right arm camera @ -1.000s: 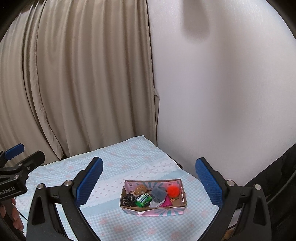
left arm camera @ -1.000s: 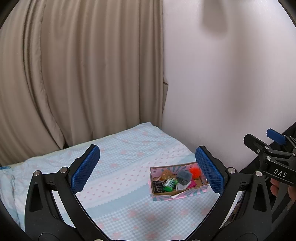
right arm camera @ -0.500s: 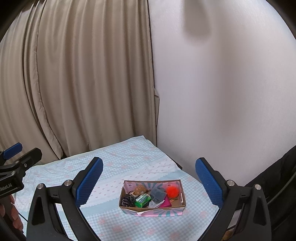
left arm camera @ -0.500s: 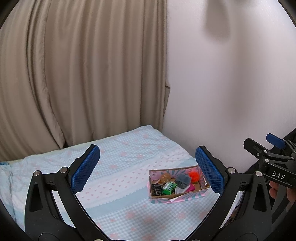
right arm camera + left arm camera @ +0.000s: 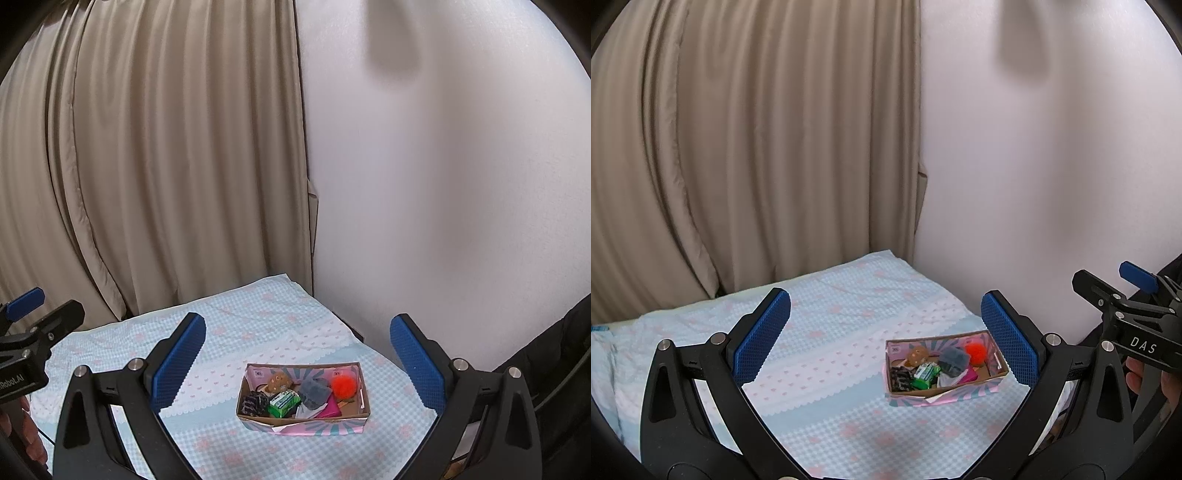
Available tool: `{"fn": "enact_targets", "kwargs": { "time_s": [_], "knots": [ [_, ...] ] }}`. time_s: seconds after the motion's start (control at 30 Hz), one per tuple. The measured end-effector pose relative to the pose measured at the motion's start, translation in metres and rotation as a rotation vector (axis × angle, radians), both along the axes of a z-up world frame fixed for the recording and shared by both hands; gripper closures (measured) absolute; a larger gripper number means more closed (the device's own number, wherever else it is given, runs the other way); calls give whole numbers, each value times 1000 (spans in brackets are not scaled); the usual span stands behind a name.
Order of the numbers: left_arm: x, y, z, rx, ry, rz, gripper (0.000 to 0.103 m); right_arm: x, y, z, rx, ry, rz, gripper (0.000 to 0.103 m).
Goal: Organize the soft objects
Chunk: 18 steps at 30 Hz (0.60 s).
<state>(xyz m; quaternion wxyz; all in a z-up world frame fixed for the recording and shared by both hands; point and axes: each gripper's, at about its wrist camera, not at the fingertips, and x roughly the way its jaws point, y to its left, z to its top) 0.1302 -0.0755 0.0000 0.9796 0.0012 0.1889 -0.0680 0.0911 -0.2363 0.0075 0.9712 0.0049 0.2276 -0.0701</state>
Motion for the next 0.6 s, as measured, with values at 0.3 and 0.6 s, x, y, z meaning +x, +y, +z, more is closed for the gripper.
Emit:
{"fn": "enact_targets", "kwargs": {
  "time_s": [0.3, 0.6],
  "knots": [
    [-1, -1, 1, -3, -4, -2, 0, -1, 1, 2, 2, 0, -2, 3],
    [-2, -1, 1, -2, -9, 7, 0, -2, 2, 5, 0, -7, -7, 3]
  ]
}}
